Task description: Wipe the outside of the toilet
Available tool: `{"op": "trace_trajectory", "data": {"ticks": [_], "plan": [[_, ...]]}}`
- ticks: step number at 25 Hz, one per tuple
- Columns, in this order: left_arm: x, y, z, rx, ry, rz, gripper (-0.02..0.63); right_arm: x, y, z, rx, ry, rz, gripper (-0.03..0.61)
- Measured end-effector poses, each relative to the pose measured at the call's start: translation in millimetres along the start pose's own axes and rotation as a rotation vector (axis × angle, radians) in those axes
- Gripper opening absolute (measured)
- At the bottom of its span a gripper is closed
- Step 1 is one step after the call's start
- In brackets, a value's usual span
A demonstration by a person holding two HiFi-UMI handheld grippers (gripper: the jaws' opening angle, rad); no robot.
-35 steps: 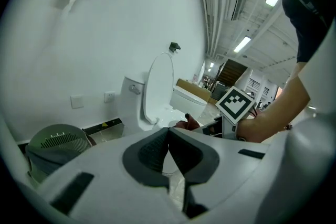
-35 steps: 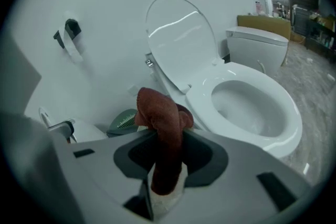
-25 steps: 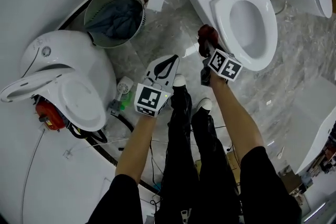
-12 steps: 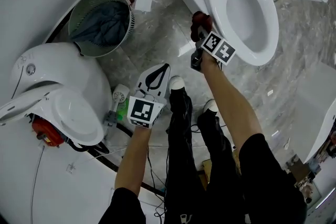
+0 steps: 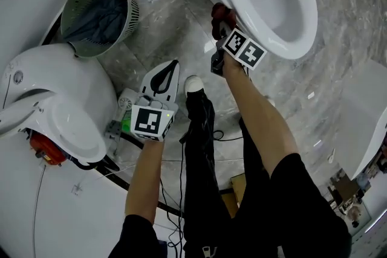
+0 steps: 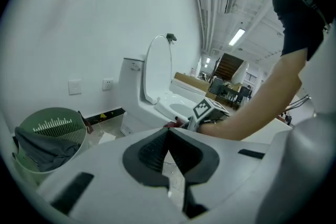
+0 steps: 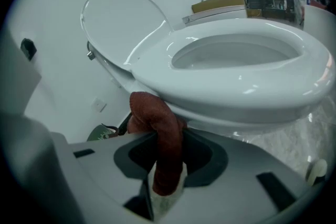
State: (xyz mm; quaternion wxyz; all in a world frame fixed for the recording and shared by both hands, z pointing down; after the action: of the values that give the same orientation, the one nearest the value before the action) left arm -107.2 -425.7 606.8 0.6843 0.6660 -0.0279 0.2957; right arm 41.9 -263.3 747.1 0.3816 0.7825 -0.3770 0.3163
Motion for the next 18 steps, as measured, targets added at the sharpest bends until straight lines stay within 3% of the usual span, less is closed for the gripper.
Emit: {"op": "trace_trajectory", "data": {"ticks": [6,18], "plan": [[14.4,-11.5,-25.6,-0.005,-0.031,-0.031,0.000,-25.5,0.0,-32.9,-0.019,-0.032,0.024,0.115],[42.2,-15.2,-90.3,0.016,0.006,-0.013,0.000,-74.3,-7.8,-99.7,-0.073,-0.069,0.076,0.115]]}}
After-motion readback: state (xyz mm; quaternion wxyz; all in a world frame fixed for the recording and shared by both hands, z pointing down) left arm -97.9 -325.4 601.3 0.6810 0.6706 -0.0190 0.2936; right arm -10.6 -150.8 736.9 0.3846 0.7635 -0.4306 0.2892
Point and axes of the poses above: the fingertips, and each gripper's own axes: x forward along the fingers, z to its left, y out of its underside, the point moved 3 cm from there along -x, backward along the fingers, and after that the axes turned 12 degrees about x, right-handed, at the moved point
